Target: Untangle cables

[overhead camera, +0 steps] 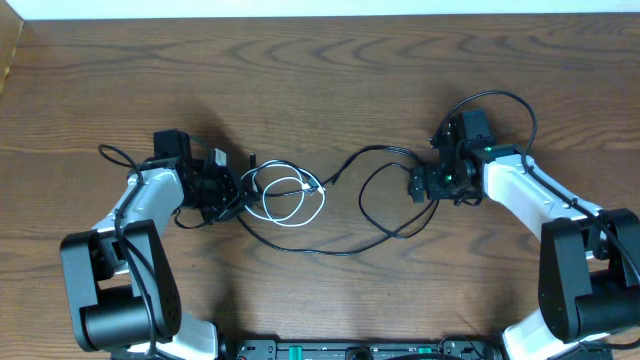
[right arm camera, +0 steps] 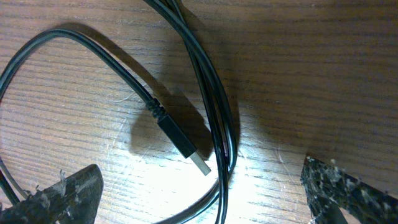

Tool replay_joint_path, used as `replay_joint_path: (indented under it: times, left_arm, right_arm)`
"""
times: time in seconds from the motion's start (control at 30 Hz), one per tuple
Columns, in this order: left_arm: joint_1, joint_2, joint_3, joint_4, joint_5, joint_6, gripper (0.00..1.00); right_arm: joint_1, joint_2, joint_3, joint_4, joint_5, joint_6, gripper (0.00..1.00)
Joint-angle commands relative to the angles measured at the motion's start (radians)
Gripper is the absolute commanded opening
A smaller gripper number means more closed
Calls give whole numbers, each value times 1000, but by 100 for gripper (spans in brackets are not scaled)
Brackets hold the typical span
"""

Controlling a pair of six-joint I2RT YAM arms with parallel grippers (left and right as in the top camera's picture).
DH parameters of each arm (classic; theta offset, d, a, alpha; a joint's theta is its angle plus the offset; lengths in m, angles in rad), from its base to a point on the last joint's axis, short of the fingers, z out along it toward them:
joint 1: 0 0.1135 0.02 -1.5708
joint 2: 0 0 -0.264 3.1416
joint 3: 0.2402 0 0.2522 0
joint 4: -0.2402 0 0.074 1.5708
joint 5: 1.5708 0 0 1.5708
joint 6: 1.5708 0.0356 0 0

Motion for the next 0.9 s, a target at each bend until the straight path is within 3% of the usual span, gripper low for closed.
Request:
replay_joint_path:
  times: [0.0, 0.23, 0.63, 0.67, 0.77, 0.87]
  left_arm:
    - [4, -7, 17, -2, 65, 23, 22]
    - [-5, 2, -21, 26, -14, 23, 22]
    - [-16, 5, -75, 145, 1, -29, 19]
    - [-16, 5, -82, 151, 19, -29, 8]
    - [-13, 4, -88, 168, 133, -25, 8]
    - [5, -3, -88, 201, 372, -26, 8]
  right_arm:
    - [11, 36, -27, -8, -68, -3, 99]
    - [11, 36, -27, -8, -68, -3, 99]
    - [11, 36, -27, -8, -68, -3, 99]
    - [11, 36, -27, -8, -68, -3, 99]
    - [11, 36, -27, -8, -68, -3, 99]
    - [11, 36, -27, -8, -68, -3, 99]
